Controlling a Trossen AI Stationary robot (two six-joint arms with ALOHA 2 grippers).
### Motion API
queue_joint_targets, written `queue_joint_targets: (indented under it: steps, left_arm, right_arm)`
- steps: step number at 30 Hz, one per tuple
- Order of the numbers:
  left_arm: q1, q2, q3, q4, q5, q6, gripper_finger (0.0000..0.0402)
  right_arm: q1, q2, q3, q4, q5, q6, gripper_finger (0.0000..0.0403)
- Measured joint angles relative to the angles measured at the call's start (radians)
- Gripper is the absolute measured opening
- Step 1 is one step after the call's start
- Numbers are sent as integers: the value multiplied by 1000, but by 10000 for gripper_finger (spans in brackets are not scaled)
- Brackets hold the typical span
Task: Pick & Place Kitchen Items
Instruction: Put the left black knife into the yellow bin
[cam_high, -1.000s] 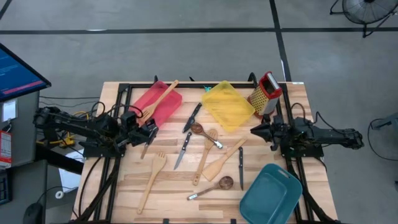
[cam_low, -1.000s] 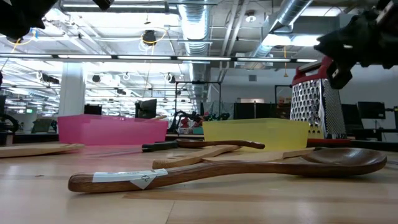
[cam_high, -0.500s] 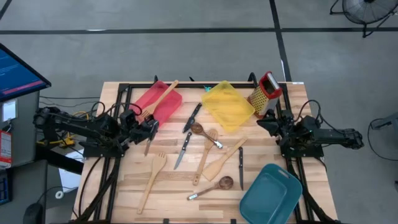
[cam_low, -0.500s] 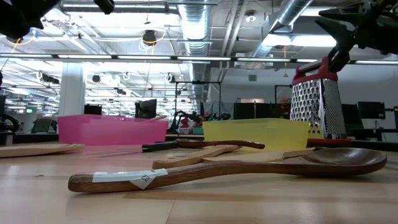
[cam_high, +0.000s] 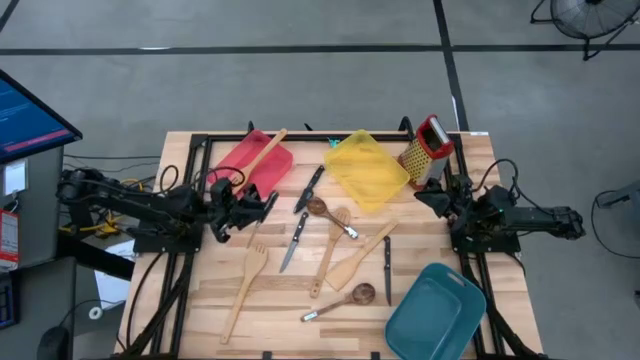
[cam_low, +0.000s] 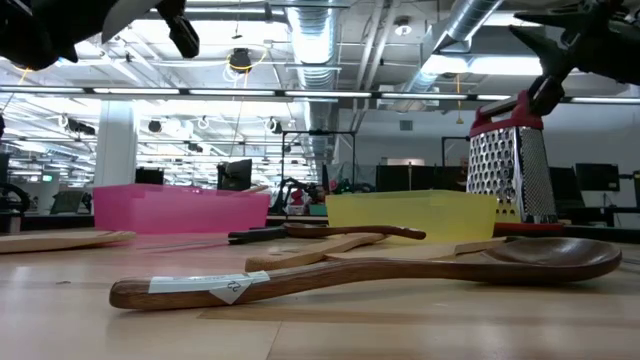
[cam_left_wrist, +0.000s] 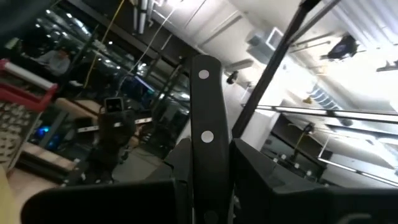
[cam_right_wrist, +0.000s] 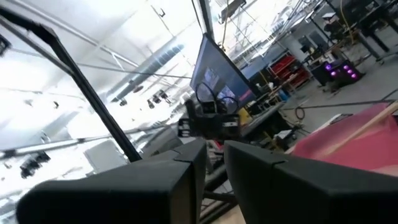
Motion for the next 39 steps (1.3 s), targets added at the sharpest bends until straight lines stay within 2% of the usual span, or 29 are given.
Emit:
queue_joint_targets:
  steps: [5,9,13,18,24,31,39]
  left_arm:
    - [18,1,0,11,0,-25,59]
    - [20,-2,0,16,0,-25,59]
    - [20,-1,0,17,0,-25,59]
    - [20,-1,0,18,0,-25,63]
    - [20,-1,0,21,1,-25,63]
    - [20,-1,0,21,29,-26,63]
    - [20,-1,0,24,60,-26,63]
  right_arm:
    - [2,68,0,93,5,12,72]
    - [2,158,13,87,65,-19,72]
    - [2,274,37,101,111,-17,72]
    - [19,460,97,227,118,-41,72]
    - [95,705,313,263,123,-218,72]
    - [160,1036,622,212,180,-434,77]
    - [161,1395,916,199,181,-650,129]
